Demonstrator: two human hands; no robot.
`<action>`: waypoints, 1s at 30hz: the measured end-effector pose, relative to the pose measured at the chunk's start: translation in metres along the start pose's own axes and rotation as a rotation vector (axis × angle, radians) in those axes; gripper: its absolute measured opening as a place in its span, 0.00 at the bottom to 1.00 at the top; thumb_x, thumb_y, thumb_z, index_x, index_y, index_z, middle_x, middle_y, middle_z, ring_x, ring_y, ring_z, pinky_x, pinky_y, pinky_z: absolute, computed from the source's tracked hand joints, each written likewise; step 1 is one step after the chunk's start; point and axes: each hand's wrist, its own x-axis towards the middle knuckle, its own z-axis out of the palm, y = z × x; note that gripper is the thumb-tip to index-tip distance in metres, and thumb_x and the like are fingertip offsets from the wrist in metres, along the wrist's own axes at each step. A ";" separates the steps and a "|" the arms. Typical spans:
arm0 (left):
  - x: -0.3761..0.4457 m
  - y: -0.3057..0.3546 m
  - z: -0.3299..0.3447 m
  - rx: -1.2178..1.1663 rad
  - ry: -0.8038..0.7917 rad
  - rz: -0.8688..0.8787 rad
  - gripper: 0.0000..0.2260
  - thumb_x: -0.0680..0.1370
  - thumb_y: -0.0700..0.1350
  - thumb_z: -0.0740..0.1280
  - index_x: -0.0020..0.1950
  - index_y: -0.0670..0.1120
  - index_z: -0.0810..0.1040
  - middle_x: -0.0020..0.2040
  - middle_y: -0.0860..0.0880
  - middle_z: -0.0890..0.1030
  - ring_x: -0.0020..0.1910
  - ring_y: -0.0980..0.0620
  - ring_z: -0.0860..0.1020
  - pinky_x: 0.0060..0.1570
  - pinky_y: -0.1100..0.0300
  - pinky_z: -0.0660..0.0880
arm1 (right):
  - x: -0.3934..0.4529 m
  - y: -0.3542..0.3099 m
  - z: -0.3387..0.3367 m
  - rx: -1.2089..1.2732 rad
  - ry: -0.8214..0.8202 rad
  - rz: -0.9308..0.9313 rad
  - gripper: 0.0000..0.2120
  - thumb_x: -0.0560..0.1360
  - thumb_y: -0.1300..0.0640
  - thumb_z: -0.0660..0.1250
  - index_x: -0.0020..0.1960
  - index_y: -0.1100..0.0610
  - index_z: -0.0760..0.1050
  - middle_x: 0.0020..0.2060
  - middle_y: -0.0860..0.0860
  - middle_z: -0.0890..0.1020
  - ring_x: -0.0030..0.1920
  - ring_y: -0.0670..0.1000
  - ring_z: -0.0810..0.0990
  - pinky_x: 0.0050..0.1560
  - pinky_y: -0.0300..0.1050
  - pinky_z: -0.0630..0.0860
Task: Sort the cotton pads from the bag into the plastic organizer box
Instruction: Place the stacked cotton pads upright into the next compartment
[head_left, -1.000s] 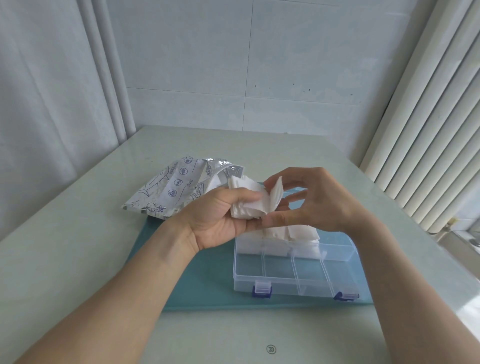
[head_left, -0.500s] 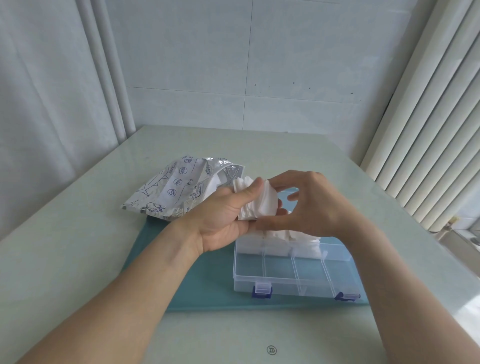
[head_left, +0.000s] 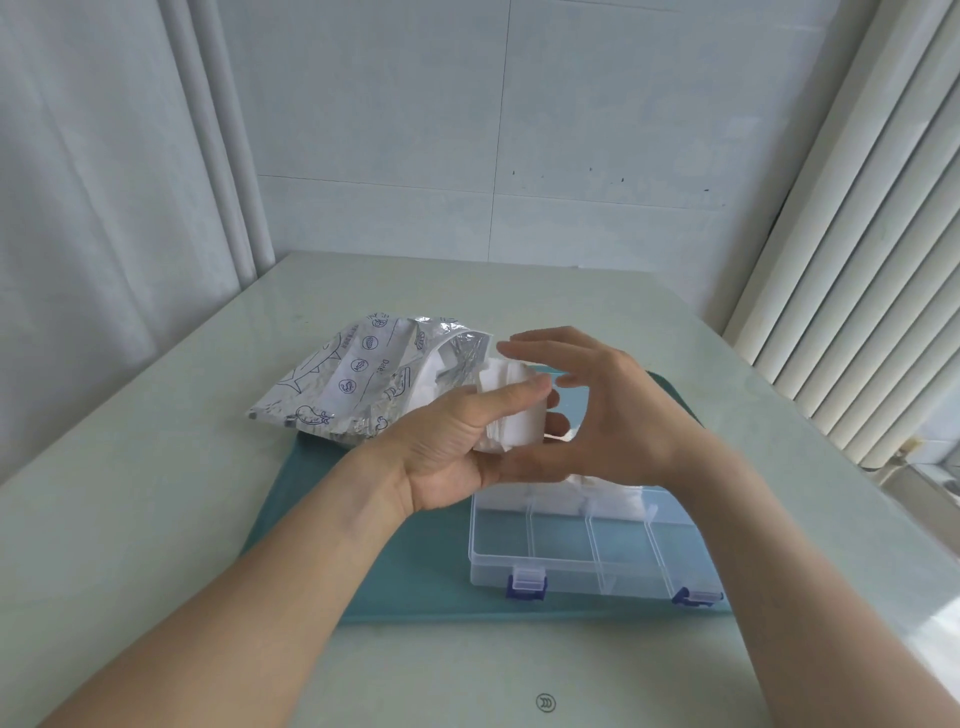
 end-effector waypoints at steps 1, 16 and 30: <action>0.000 0.000 0.000 0.005 0.000 0.004 0.05 0.74 0.47 0.71 0.42 0.48 0.86 0.40 0.46 0.81 0.43 0.49 0.81 0.49 0.52 0.79 | 0.000 -0.001 0.001 0.013 -0.031 -0.004 0.45 0.59 0.45 0.85 0.73 0.46 0.72 0.66 0.38 0.74 0.65 0.36 0.73 0.63 0.27 0.68; 0.006 -0.002 -0.006 -0.142 0.003 0.009 0.24 0.68 0.55 0.76 0.57 0.43 0.74 0.44 0.47 0.81 0.46 0.47 0.82 0.43 0.55 0.79 | 0.001 -0.015 0.015 0.014 0.043 -0.065 0.36 0.58 0.48 0.85 0.64 0.50 0.78 0.51 0.42 0.81 0.53 0.46 0.77 0.51 0.35 0.74; 0.004 0.001 -0.006 -0.098 -0.026 0.055 0.35 0.60 0.61 0.79 0.60 0.44 0.78 0.55 0.42 0.80 0.56 0.41 0.79 0.55 0.49 0.78 | 0.001 -0.014 0.015 0.149 0.014 -0.020 0.44 0.54 0.52 0.88 0.67 0.47 0.75 0.64 0.42 0.71 0.53 0.38 0.78 0.44 0.27 0.76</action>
